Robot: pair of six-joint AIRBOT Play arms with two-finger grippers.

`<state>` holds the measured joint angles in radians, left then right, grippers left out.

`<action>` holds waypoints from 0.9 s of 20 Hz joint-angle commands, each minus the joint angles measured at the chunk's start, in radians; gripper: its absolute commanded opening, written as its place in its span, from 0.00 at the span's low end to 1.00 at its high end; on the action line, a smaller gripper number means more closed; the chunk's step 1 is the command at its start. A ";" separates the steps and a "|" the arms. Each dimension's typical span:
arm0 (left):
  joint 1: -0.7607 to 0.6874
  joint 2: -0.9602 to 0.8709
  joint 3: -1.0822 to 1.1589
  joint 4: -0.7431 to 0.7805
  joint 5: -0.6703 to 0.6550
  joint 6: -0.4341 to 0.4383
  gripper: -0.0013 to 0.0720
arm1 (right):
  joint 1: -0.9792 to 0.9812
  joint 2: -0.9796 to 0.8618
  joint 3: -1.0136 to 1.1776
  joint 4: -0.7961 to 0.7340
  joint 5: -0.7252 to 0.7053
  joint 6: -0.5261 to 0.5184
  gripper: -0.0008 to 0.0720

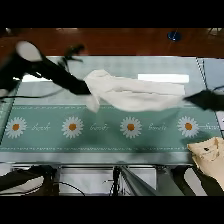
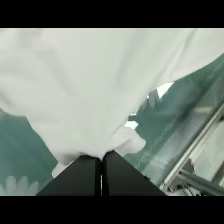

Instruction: Fold the shirts.

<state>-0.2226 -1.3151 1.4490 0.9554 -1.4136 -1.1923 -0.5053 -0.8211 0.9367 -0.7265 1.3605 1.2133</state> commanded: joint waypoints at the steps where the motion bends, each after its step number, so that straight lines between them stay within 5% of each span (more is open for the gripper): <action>1: 0.042 0.206 0.297 0.104 0.072 -0.054 0.04 | 0.003 0.117 0.382 0.126 -0.056 0.094 0.04; 8: 0.042 0.486 0.691 0.134 0.121 -0.094 0.04 | 0.003 0.070 1.153 0.013 -0.136 0.275 0.04; 14: 0.043 0.694 0.690 0.147 0.120 -0.230 0.04 | 0.003 0.087 1.229 0.032 -0.109 0.406 0.04; 18: 0.043 0.728 0.689 0.220 -0.035 -0.369 0.04 | 0.003 0.101 1.229 -0.031 0.089 0.428 0.04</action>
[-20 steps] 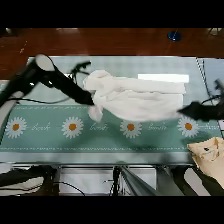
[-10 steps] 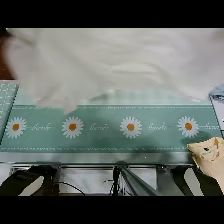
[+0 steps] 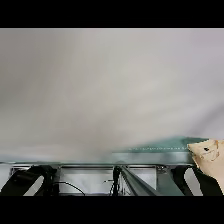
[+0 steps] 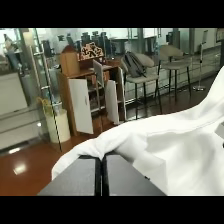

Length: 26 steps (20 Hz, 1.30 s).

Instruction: Fold the shirts.

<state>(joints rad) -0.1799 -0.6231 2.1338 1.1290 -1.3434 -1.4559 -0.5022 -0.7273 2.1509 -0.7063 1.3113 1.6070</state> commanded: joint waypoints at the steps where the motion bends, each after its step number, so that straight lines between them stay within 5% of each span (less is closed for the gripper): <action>1: 0.001 0.029 0.004 0.047 -0.171 -0.144 0.04 | 0.000 0.007 0.015 -0.098 0.226 0.034 0.04; 4: 0.001 0.016 -0.084 0.062 -0.312 -0.216 0.04 | -0.001 -0.023 0.013 -0.284 0.500 -0.018 0.04; 6: 0.001 0.012 -0.234 0.101 -0.393 -0.214 0.04 | -0.001 -0.045 -0.064 -0.335 0.541 -0.061 0.04; 11: 0.000 -0.033 -0.655 0.109 -0.206 -0.162 0.05 | 0.003 -0.106 -0.492 -0.328 0.520 -0.101 0.04; 15: -0.001 -0.199 -0.816 0.108 0.041 -0.087 0.05 | 0.139 -0.238 -0.626 -0.412 0.349 -0.104 0.04; 20: 0.002 -0.462 -0.816 0.069 0.299 0.050 0.05 | 0.377 -0.468 -0.626 -0.479 -0.035 -0.156 0.04; 26: 0.052 -0.607 -0.815 0.167 0.561 0.076 0.05 | 0.414 -0.638 -0.626 -0.766 -0.349 -0.044 0.04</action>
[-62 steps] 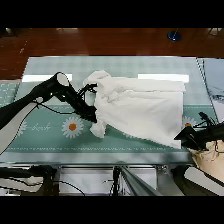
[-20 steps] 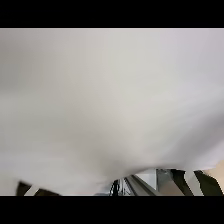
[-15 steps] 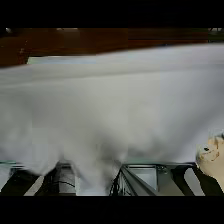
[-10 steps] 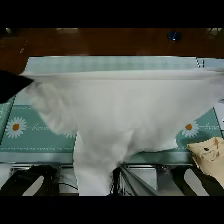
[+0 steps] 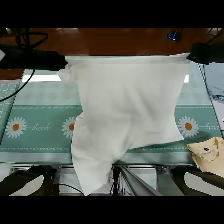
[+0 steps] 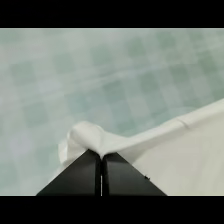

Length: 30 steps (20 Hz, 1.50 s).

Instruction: Fold the shirts.

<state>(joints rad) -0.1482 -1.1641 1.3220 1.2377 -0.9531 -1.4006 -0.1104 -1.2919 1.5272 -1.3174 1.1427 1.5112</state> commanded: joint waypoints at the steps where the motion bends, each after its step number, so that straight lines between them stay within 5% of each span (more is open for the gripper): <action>1: 0.026 -0.077 -0.003 0.068 0.223 0.021 0.05 | 0.022 -0.088 -0.002 -0.191 -0.217 0.061 0.04; 6: 0.027 -0.148 -0.003 0.072 0.358 0.021 0.05 | 0.022 -0.151 -0.002 -0.315 -0.352 0.216 0.04; 14: -0.042 -0.288 -0.003 0.072 0.340 0.020 0.05 | 0.023 -0.295 -0.002 -0.225 -0.290 0.174 0.05; 16: -0.050 -0.314 -0.003 0.063 0.327 0.018 0.16 | 0.023 -0.320 -0.002 -0.210 -0.260 0.169 0.05; 18: -0.053 -0.335 -0.003 0.021 0.277 0.017 0.39 | 0.023 -0.336 -0.002 -0.157 -0.229 0.135 0.21; 22: -0.047 -0.351 -0.002 -0.003 0.176 0.021 0.39 | 0.023 -0.327 0.009 -0.048 -0.204 0.053 0.44; 23: -0.031 -0.340 0.003 0.009 0.135 0.021 0.47 | 0.022 -0.311 0.023 -0.054 -0.180 0.024 0.51; 25: 0.016 -0.317 0.025 0.054 0.003 0.020 0.72 | 0.012 -0.265 0.053 -0.124 -0.119 -0.019 0.62; 26: 0.046 -0.306 0.029 0.082 -0.082 0.020 0.77 | 0.011 -0.240 0.058 -0.180 -0.096 -0.028 0.65; 30: 0.183 -0.293 -0.019 0.106 -0.448 0.017 0.77 | -0.036 -0.191 0.058 -0.448 0.051 -0.028 0.77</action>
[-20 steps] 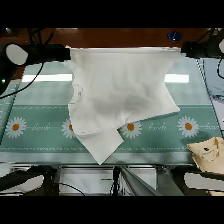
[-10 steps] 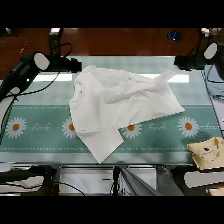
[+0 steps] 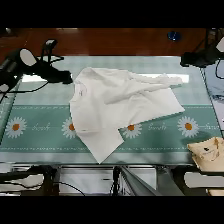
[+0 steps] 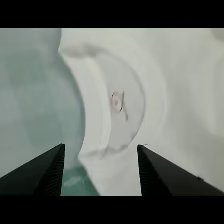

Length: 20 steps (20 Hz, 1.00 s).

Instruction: Fold the shirts.

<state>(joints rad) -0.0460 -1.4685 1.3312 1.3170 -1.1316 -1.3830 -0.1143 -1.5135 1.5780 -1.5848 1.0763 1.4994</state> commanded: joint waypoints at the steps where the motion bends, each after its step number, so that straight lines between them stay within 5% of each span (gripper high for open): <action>1: 0.108 0.026 -0.072 0.006 -0.293 0.005 0.77 | -0.062 0.027 0.007 -0.186 0.156 -0.019 0.77; 8: 0.248 0.192 -0.566 -0.450 -0.268 0.275 0.77 | -0.330 0.018 -0.071 0.237 0.260 -0.161 0.81; 14: 0.234 0.188 -0.732 -0.478 -0.168 0.260 0.77 | -0.337 0.018 -0.084 0.305 0.248 -0.193 0.81; 20: 0.052 0.123 -0.732 -0.504 0.020 0.174 0.77 | -0.337 0.018 -0.084 0.304 0.267 -0.193 0.81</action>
<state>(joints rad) 0.0860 -1.3102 0.6094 0.8299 -1.2221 -1.1786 -0.4492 -1.4960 1.4952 -1.2930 1.3315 1.3109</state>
